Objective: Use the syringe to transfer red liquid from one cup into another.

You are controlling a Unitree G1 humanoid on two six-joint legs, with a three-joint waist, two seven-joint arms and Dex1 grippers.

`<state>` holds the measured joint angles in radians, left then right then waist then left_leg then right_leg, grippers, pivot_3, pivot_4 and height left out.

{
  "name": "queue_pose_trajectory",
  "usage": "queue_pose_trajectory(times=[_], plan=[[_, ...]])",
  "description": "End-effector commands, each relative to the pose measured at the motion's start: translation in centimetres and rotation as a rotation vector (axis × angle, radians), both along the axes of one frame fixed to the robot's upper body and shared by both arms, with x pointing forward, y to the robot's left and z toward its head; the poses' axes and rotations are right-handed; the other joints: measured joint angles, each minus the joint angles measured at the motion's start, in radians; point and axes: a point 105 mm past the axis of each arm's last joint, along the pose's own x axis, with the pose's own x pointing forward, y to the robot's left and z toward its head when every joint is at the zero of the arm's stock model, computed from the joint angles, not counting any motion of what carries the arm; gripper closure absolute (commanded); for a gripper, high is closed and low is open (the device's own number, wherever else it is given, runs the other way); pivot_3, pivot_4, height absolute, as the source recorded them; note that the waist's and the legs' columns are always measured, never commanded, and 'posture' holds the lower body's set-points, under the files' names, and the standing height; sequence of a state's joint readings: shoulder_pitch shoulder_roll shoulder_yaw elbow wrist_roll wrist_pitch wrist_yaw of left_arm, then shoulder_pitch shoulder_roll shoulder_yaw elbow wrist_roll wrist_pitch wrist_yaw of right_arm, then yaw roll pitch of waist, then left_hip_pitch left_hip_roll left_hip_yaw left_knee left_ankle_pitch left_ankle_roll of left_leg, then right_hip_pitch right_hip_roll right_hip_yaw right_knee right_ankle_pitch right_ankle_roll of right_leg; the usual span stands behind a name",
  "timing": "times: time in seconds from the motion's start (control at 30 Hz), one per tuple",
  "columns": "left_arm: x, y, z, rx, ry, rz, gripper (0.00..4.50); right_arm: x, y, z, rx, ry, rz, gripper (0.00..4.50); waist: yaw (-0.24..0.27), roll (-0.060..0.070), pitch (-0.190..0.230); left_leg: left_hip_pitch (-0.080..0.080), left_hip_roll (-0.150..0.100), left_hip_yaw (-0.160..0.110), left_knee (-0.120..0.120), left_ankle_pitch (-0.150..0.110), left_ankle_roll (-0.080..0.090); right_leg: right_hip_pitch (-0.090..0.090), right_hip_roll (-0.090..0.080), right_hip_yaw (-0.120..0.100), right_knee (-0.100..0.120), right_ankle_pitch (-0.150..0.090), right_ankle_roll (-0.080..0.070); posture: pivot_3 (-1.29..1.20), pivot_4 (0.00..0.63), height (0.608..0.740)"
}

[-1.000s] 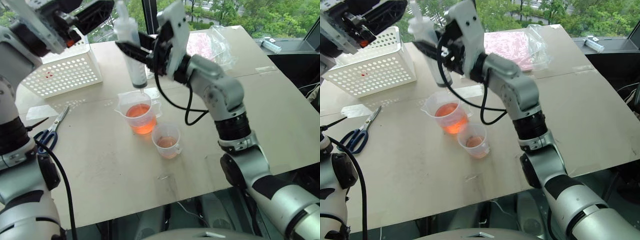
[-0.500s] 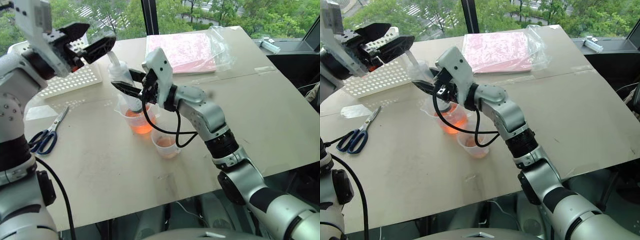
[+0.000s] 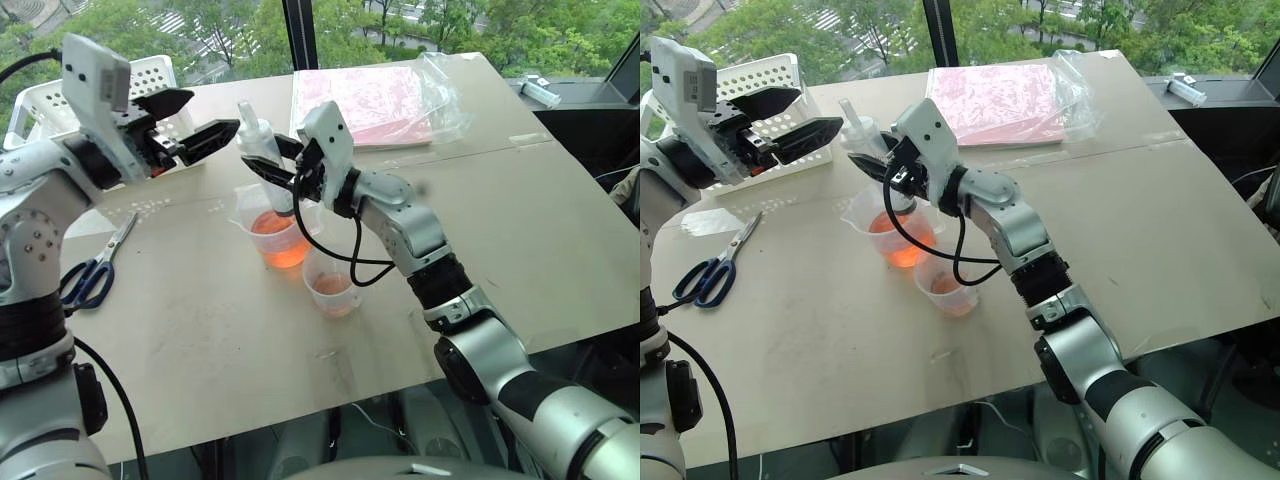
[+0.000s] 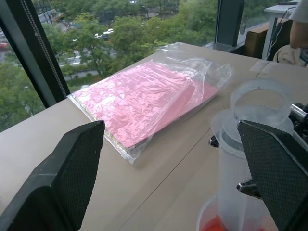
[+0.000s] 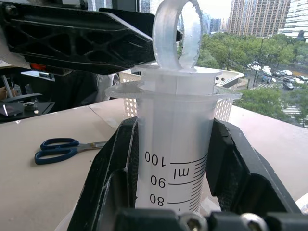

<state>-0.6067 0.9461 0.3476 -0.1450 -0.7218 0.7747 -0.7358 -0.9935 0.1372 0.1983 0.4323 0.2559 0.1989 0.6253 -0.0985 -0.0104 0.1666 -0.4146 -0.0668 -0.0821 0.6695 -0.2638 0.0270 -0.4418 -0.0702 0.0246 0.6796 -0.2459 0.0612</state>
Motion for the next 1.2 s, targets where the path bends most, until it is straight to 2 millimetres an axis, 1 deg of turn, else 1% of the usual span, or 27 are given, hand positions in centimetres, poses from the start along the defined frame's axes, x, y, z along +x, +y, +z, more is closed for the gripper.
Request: queue_pose_trajectory(times=[0.03, 0.17, 0.27, 0.4, 0.43, 0.47, 0.5, 0.53, 0.57, 0.6, 0.7, 0.73, 0.77, 0.8, 0.93, 1.07, 1.2], plan=[[-0.9, 0.1, 1.0, 0.002, -0.035, -0.043, 0.00, -1.6, 1.1, 2.7, 0.065, -0.080, 0.069, 3.03, 0.001, 0.000, 0.000, 0.000, 0.000, 0.000, 0.000, 0.000, 0.000, 0.000, 0.000, 0.000, 0.000, 0.000, 0.000, 0.00, 0.150, 0.740], [-0.2, 0.0, 0.6, -0.001, -0.027, -0.053, 0.00, -2.1, 1.4, 2.2, 0.043, -0.087, 0.106, 3.03, 0.003, 0.000, 0.000, 0.000, 0.000, 0.000, 0.000, 0.000, 0.000, 0.000, 0.000, 0.000, 0.000, 0.000, 0.000, 0.00, 0.150, 0.740], [0.5, -0.1, 0.7, -0.019, -0.034, -0.057, 0.00, -2.5, 1.5, 2.0, 0.032, -0.087, 0.128, 3.03, 0.002, 0.000, 0.000, 0.000, 0.000, 0.000, 0.000, 0.000, 0.000, 0.000, 0.000, -0.001, 0.000, 0.000, 0.000, 0.00, 0.150, 0.740], [0.9, -0.2, 0.6, -0.026, -0.029, -0.075, 0.00, -2.8, 1.5, 1.8, 0.023, -0.090, 0.144, 3.03, -0.001, 0.000, 0.000, 0.000, 0.000, 0.000, 0.000, 0.000, 0.000, 0.000, 0.000, 0.000, 0.000, 0.000, 0.000, 0.00, 0.150, 0.740], [0.9, -0.4, 0.5, -0.026, -0.029, -0.084, 0.40, -2.9, 1.6, 1.8, 0.020, -0.090, 0.150, 3.03, -0.002, 0.000, 0.000, 0.000, 0.000, 0.000, 0.000, 0.000, 0.000, 0.000, 0.000, 0.000, 0.000, 0.000, 0.000, 0.00, 0.150, 0.740], [1.0, -0.5, 0.3, -0.024, -0.025, -0.093, 0.52, -2.9, 1.6, 1.7, 0.019, -0.088, 0.154, 3.03, -0.002, 0.000, 0.000, 0.000, 0.000, 0.000, 0.000, 0.000, 0.000, 0.000, 0.000, 0.000, 0.000, 0.000, 0.000, 0.00, 0.150, 0.740], [1.0, -0.6, 0.2, -0.022, -0.024, -0.100, 0.74, -2.9, 1.5, 1.7, 0.020, -0.083, 0.154, 3.03, -0.002, 0.000, 0.000, 0.000, 0.000, 0.000, 0.000, 0.000, 0.000, 0.000, 0.000, 0.000, 0.000, 0.000, 0.000, 0.00, 0.150, 0.740], [1.0, -0.7, 0.2, -0.022, -0.022, -0.107, 1.10, -2.8, 1.5, 1.7, 0.022, -0.078, 0.151, 3.03, -0.001, 0.000, 0.000, 0.000, 0.000, 0.000, 0.000, 0.000, 0.000, 0.000, 0.000, 0.000, 0.000, 0.000, 0.000, 0.00, 0.150, 0.740], [1.0, -0.8, 0.1, -0.023, -0.021, -0.110, 1.58, -2.8, 1.5, 1.6, 0.022, -0.075, 0.149, 3.03, 0.000, 0.000, 0.000, 0.000, 0.000, 0.000, 0.000, 0.000, 0.000, 0.000, 0.000, -0.001, 0.000, 0.000, 0.000, 0.00, 0.150, 0.740], [0.9, -0.8, 0.1, -0.023, -0.020, -0.114, 1.90, -2.7, 1.5, 1.5, 0.019, -0.074, 0.144, 3.03, 0.000, 0.000, 0.000, 0.000, 0.000, 0.000, 0.000, 0.000, 0.000, 0.000, 0.000, -0.001, 0.000, 0.000, 0.000, 0.00, 0.150, 0.740], [0.9, -0.9, -0.1, -0.022, -0.016, -0.118, 3.22, -2.5, 1.5, 1.2, 0.009, -0.072, 0.135, 3.03, 0.000, 0.000, 0.000, 0.000, 0.000, 0.000, 0.000, 0.000, 0.000, 0.000, 0.000, 0.000, 0.000, 0.000, 0.000, 0.00, 0.150, 0.740], [0.9, -0.9, -0.3, -0.019, -0.011, -0.122, 3.78, -2.4, 1.5, 1.1, 0.006, -0.070, 0.131, 3.03, 0.000, 0.000, 0.000, 0.000, 0.000, 0.000, 0.000, 0.000, 0.000, 0.000, 0.000, -0.001, 0.000, 0.000, 0.000, 0.00, 0.150, 0.740], [0.9, -1.0, -0.5, -0.016, -0.007, -0.124, 4.01, -2.4, 1.5, 1.0, 0.004, -0.067, 0.128, 3.03, 0.000, 0.000, 0.000, 0.000, 0.000, -0.001, 0.000, 0.000, 0.000, 0.000, 0.000, -0.001, 0.000, 0.000, 0.000, 0.00, 0.150, 0.740], [0.9, -1.1, -0.7, -0.013, -0.005, -0.125, 4.48, -2.3, 1.5, 1.0, 0.004, -0.065, 0.125, 3.03, -0.001, 0.000, 0.000, 0.000, 0.000, -0.001, 0.000, 0.000, 0.000, 0.000, 0.000, -0.001, 0.000, 0.000, 0.000, 0.00, 0.150, 0.740], [1.1, -1.2, -0.5, -0.022, -0.019, -0.111, 4.48, -2.1, 1.5, 0.8, 0.004, -0.055, 0.117, 3.03, 0.000, 0.000, 0.000, 0.000, 0.000, 0.000, 0.000, 0.000, 0.000, 0.000, 0.000, 0.000, 0.000, 0.000, 0.000, 0.00, 0.150, 0.740], [1.2, -1.7, -0.1, -0.015, -0.046, -0.110, 4.48, -2.2, 1.7, 0.1, -0.012, -0.041, 0.121, 3.03, 0.000, 0.000, 0.000, 0.000, 0.000, 0.000, 0.001, 0.000, 0.000, 0.000, 0.000, 0.000, 0.000, 0.000, 0.000, 0.00, 0.150, 0.740], [1.1, -2.2, -0.1, -0.003, -0.049, -0.121, 4.48, -2.2, 1.9, -0.4, -0.025, -0.026, 0.121, 3.03, -0.001, 0.000, 0.000, 0.000, 0.000, 0.000, 0.000, 0.000, 0.000, 0.000, 0.000, 0.000, 0.000, 0.000, 0.000, 0.00, 0.150, 0.740]])
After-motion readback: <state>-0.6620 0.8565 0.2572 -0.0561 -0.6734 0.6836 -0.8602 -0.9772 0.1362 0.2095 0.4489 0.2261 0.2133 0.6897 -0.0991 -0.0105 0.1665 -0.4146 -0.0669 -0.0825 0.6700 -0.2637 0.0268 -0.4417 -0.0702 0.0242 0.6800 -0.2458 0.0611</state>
